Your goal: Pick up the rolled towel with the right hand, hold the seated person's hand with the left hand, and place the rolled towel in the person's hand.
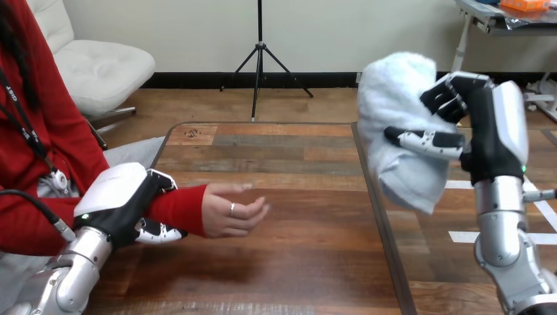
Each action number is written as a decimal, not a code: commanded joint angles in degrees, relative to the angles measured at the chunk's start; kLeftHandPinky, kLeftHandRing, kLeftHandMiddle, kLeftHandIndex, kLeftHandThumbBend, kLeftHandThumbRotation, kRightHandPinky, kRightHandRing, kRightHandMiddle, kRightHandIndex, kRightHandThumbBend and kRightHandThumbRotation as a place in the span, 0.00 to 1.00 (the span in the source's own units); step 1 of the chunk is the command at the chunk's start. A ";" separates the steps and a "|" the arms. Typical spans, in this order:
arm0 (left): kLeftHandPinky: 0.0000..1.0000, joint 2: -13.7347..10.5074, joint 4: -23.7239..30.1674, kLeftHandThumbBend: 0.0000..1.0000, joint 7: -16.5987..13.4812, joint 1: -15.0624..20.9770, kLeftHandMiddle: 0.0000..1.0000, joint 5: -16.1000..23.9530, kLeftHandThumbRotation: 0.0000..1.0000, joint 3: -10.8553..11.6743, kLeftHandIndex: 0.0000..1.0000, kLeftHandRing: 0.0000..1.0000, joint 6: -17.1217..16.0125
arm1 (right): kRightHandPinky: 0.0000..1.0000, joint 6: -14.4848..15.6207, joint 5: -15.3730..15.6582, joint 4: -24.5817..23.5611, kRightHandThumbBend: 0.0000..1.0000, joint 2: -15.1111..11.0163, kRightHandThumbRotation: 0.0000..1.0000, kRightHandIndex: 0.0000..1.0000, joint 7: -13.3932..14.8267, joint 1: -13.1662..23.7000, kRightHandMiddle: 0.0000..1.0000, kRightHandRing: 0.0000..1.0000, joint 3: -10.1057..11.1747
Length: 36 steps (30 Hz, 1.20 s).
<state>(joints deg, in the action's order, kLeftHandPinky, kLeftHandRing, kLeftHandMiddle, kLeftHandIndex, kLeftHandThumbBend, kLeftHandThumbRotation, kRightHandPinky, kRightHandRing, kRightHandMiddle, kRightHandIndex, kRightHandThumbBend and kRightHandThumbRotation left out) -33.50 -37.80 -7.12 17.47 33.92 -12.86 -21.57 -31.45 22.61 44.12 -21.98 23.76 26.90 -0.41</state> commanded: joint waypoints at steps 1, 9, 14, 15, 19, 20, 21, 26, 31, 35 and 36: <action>0.26 0.96 5.67 0.52 -3.06 3.03 0.37 -2.86 0.00 2.83 0.41 0.31 -3.12 | 0.32 -2.17 -0.78 0.89 0.81 0.83 0.00 0.37 1.08 4.79 0.39 0.37 -0.02; 0.25 0.99 7.35 0.51 -2.91 2.73 0.37 -3.20 0.00 3.50 0.40 0.30 -2.24 | 0.33 -4.27 -0.34 4.70 0.81 1.39 0.00 0.38 2.34 6.16 0.39 0.37 -0.45; 0.24 1.07 8.16 0.51 -2.75 2.62 0.37 -3.42 0.00 3.96 0.40 0.29 -2.19 | 0.32 -5.02 -0.20 6.66 0.82 1.84 0.00 0.37 2.89 6.82 0.39 0.37 -0.71; 0.24 1.06 8.10 0.51 -2.80 2.67 0.37 -3.44 0.00 4.01 0.40 0.29 -2.30 | 0.32 -5.20 -0.27 7.07 0.82 1.94 0.00 0.38 2.87 6.98 0.39 0.37 -0.74; 0.24 1.10 8.82 0.52 -2.46 2.58 0.36 -3.71 0.00 4.30 0.40 0.29 -2.15 | 0.32 -5.79 -0.26 8.67 0.80 2.21 0.00 0.38 3.09 7.56 0.39 0.36 -1.02; 0.24 1.11 9.16 0.52 -2.34 2.52 0.36 -3.77 0.00 4.38 0.40 0.29 -2.04 | 0.31 -5.88 -0.19 9.05 0.80 2.31 0.00 0.38 3.16 7.69 0.39 0.36 -1.14; 0.23 1.11 9.31 0.52 -2.28 2.51 0.36 -3.80 0.00 4.42 0.40 0.29 -1.99 | 0.31 -5.94 -0.15 9.31 0.80 2.38 0.00 0.38 3.22 7.80 0.39 0.36 -1.24; 0.23 1.24 9.62 0.52 -2.25 2.53 0.36 -4.12 0.00 4.58 0.40 0.28 -2.31 | 0.30 -6.16 -0.43 10.64 0.79 2.91 0.00 0.38 3.08 8.29 0.39 0.35 -1.59; 0.22 1.41 9.76 0.52 -2.44 2.58 0.35 -4.29 0.00 4.56 0.39 0.27 -2.38 | 0.30 -6.89 -0.49 12.28 0.77 3.33 0.00 0.38 3.19 8.86 0.39 0.35 -1.89; 0.22 1.51 10.17 0.52 -2.28 2.51 0.35 -4.50 0.00 4.57 0.39 0.27 -2.46 | 0.31 -7.38 0.13 13.50 0.77 3.72 0.00 0.38 4.04 9.35 0.39 0.35 -2.30; 0.22 1.54 10.23 0.52 -2.22 2.50 0.35 -4.54 0.00 4.56 0.39 0.28 -2.40 | 0.31 -7.51 0.22 13.73 0.77 3.80 0.00 0.38 4.17 9.44 0.38 0.35 -2.36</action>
<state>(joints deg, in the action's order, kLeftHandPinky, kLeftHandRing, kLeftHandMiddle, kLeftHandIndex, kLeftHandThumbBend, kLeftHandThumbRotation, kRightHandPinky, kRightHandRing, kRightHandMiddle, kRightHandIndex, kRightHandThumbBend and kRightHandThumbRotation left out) -33.36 -33.78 -7.43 15.74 32.16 -10.97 -21.86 -35.79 22.94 57.59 -19.23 25.27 27.43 -2.37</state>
